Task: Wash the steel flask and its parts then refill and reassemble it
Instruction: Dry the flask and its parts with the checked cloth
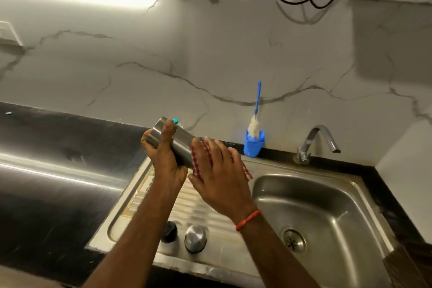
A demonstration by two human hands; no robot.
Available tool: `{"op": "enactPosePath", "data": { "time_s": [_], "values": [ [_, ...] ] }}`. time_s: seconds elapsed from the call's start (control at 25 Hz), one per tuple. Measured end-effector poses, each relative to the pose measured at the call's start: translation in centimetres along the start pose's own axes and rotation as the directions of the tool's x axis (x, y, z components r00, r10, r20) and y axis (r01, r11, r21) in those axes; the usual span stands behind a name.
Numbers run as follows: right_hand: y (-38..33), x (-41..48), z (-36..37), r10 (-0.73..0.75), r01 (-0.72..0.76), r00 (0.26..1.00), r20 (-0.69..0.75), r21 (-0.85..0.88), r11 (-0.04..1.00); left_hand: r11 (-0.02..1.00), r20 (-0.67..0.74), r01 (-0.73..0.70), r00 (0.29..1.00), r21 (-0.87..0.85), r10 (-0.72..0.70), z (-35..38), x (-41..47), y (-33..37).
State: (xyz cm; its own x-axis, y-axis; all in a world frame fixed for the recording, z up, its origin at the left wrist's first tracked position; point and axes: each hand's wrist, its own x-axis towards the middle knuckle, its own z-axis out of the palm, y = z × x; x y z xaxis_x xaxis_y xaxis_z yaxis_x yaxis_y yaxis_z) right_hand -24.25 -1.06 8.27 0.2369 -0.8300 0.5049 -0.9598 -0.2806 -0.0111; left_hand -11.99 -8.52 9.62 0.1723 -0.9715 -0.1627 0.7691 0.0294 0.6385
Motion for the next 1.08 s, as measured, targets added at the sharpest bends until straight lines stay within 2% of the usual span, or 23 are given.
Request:
{"op": "enactPosePath", "data": {
  "time_s": [0.08, 0.12, 0.16, 0.2, 0.24, 0.28, 0.32, 0.36, 0.4, 0.44, 0.48, 0.56, 0.6, 0.64, 0.68, 0.72, 0.8, 0.88, 0.96, 1.0, 1.04, 1.08],
  "values": [
    [2.0, 2.2, -2.6, 0.007, -0.012, 0.999, 0.033, 0.148, 0.989, 0.998, 0.114, 0.042, 0.993, -0.045, -0.036, 0.8, 0.5, -1.0],
    [3.2, 3.0, -3.8, 0.074, -0.103, 0.991, 0.11, 0.283, 0.954, 0.996, 0.173, 0.059, 0.984, -0.07, -0.046, 1.2, 0.6, -1.3],
    [4.5, 3.4, -4.5, 0.141, -0.232, 0.963, 0.23, 0.441, 0.867, 0.993, 0.219, 0.083, 0.974, -0.087, -0.062, 1.7, 0.6, -1.5],
    [5.9, 3.5, -4.7, 0.176, -0.367, 0.917, 0.358, 0.583, 0.725, 0.989, 0.252, 0.1, 0.965, -0.104, -0.071, 2.1, 0.6, -1.6],
    [7.3, 3.1, -4.8, 0.187, -0.49, 0.865, 0.466, 0.702, 0.517, 0.987, 0.264, 0.103, 0.962, -0.121, -0.068, 2.8, 0.4, -1.6],
    [8.6, 2.3, -4.6, 0.183, -0.582, 0.813, 0.553, 0.777, 0.239, 0.985, 0.26, 0.093, 0.964, -0.144, -0.053, 3.3, 0.3, -1.5],
    [9.3, 1.5, -4.5, 0.187, -0.608, 0.77, 0.61, 0.79, -0.076, 0.982, 0.244, 0.079, 0.969, -0.17, -0.036, 3.7, 0.3, -1.3],
    [9.5, 0.8, -4.4, 0.226, -0.568, 0.727, 0.649, 0.752, -0.333, 0.979, 0.218, 0.068, 0.976, -0.192, -0.025, 4.2, 0.2, -1.3],
    [9.2, 0.5, -4.1, 0.295, -0.475, 0.69, 0.661, 0.721, -0.505, 0.976, 0.173, 0.059, 0.985, -0.211, -0.022, 4.6, 0.2, -1.5],
    [8.6, 0.2, -3.6, 0.397, -0.355, 0.677, 0.62, 0.747, -0.562, 0.97, 0.112, 0.054, 0.993, -0.237, -0.028, 5.0, 0.2, -1.9],
    [7.7, 0.1, -3.2, 0.536, -0.234, 0.669, 0.515, 0.83, -0.506, 0.963, 0.034, 0.053, 0.998, -0.263, -0.046, 5.3, 0.3, -2.6],
    [6.6, -0.1, -2.5, 0.749, -0.089, 0.634, 0.192, 0.98, -0.175, 0.958, -0.113, 0.051, 0.99, -0.282, -0.086, 5.5, 0.1, -4.2],
    [6.7, -0.2, -2.2, 0.771, -0.034, 0.636, 0.032, 0.999, -0.012, 0.96, -0.163, 0.045, 0.982, -0.277, -0.093, 5.4, -0.1, -5.0],
    [7.1, -0.2, -2.2, 0.751, 0.023, 0.654, -0.091, 0.995, 0.101, 0.962, -0.206, 0.032, 0.974, -0.27, -0.09, 5.5, -0.4, -5.9],
    [7.8, -0.1, -2.4, 0.736, 0.076, 0.655, -0.171, 0.984, 0.161, 0.969, -0.235, 0.017, 0.969, -0.248, -0.077, 5.5, -0.8, -6.6],
    [8.6, 0.1, -2.7, 0.741, 0.128, 0.634, -0.22, 0.975, 0.18, 0.979, -0.243, -0.005, 0.969, -0.204, -0.046, 5.4, -1.2, -7.3],
    [10.3, 0.8, -4.0, 0.789, 0.203, 0.568, -0.234, 0.969, 0.141, 0.993, -0.181, -0.07, 0.982, -0.1, 0.051, 4.6, -1.7, -8.1],
    [12.2, 1.7, -5.3, 0.855, 0.228, 0.504, -0.123, 0.974, 0.005, 0.989, 0.026, -0.135, 0.991, 0.056, 0.133, 3.5, -1.6, -8.4],
    [13.8, 2.3, -6.1, 0.89, 0.171, 0.455, 0.029, 0.978, -0.119, 0.899, 0.272, -0.256, 0.948, 0.355, 0.163, 2.6, -1.5, -8.5],
    [14.2, 2.6, -6.2, 0.9, 0.11, 0.431, 0.066, 0.986, -0.125, 0.822, 0.36, -0.315, 0.922, 0.474, 0.146, 2.5, -1.7, -8.4],
    [14.4, 2.7, -6.2, 0.906, 0.036, 0.421, 0.046, 0.997, -0.067, 0.767, 0.408, -0.347, 0.905, 0.539, 0.122, 2.6, -1.9, -8.4],
    [14.4, 2.6, -6.1, 0.892, -0.037, 0.449, -0.042, 0.997, 0.066, 0.749, 0.425, -0.348, 0.9, 0.564, 0.097, 2.7, -2.2, -8.4]
  ]
}}
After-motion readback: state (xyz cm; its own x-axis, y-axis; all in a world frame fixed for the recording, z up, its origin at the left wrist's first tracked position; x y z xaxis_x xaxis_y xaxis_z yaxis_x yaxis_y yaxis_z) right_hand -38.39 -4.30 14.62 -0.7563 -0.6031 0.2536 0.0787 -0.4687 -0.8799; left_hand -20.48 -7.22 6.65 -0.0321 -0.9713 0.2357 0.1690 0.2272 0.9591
